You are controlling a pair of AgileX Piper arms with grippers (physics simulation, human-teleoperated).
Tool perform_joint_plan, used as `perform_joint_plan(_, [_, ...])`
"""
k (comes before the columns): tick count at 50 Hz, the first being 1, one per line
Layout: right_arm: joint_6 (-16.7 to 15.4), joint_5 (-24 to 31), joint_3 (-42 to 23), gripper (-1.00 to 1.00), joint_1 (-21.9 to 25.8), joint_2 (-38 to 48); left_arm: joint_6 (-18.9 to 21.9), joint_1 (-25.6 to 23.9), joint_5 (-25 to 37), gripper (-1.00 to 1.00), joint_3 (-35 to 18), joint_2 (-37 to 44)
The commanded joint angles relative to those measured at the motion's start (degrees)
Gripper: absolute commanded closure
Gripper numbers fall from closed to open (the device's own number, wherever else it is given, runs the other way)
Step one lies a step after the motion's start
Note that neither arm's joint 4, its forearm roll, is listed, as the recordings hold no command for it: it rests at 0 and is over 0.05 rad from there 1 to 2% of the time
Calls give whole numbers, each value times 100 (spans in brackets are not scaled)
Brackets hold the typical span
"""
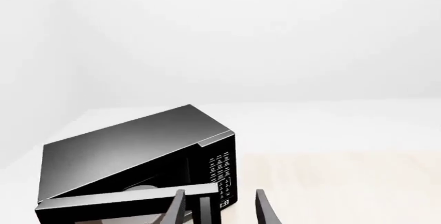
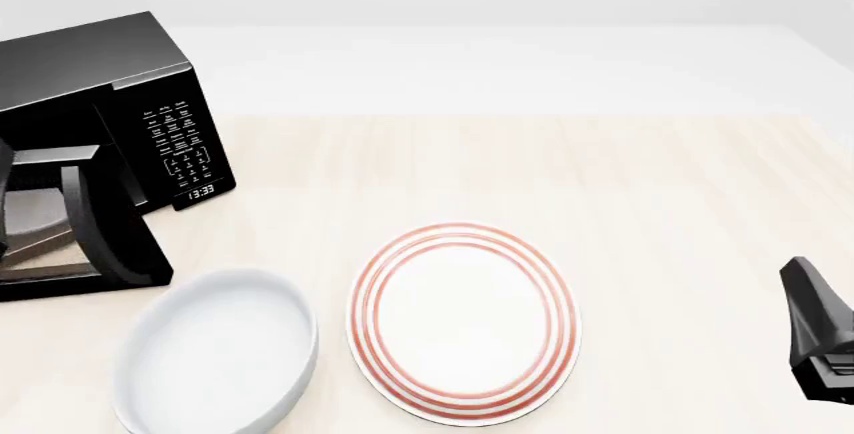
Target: Open the microwave.
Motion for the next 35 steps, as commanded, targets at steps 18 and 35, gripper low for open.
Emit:
perform_joint_plan(18, [0,9,-11,-100,1,0,370,-144,-66,-100,-652,691])
perform_joint_plan(35, [0,9,-11,-100,0,0,454,-226,-197,-100,-1473,2002])
